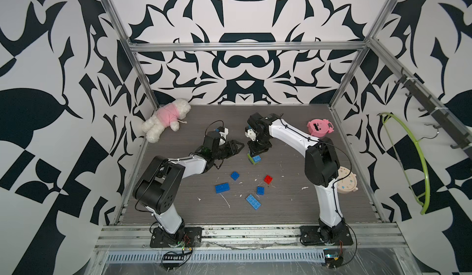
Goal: Assemble a heart with lego
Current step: Assemble the lego brick with the lego brick.
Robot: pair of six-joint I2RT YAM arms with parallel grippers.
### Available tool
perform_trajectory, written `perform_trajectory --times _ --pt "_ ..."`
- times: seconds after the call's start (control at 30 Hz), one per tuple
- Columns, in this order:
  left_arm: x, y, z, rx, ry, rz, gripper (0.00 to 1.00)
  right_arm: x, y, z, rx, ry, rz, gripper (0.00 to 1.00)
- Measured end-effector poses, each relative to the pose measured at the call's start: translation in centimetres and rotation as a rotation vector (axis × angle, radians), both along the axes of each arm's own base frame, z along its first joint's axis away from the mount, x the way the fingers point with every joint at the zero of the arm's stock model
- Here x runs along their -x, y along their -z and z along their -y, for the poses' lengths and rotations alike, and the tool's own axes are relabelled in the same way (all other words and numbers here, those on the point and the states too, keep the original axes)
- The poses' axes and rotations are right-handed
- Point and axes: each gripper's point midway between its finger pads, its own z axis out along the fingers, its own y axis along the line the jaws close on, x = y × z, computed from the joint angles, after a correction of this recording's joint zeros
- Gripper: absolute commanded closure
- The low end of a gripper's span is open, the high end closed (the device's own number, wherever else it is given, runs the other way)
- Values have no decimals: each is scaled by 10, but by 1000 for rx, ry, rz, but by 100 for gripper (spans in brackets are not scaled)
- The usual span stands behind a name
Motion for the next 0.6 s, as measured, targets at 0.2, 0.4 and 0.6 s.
perform_trajectory --times 0.2,0.4,0.6 --pt "0 0 0 2 -2 -1 44 -1 2 1 -3 7 -22 80" --pt "0 0 0 1 -4 -2 44 5 13 2 7 4 -74 80" --pt "-1 2 0 -1 -4 -6 44 8 13 1 -1 1 -99 80"
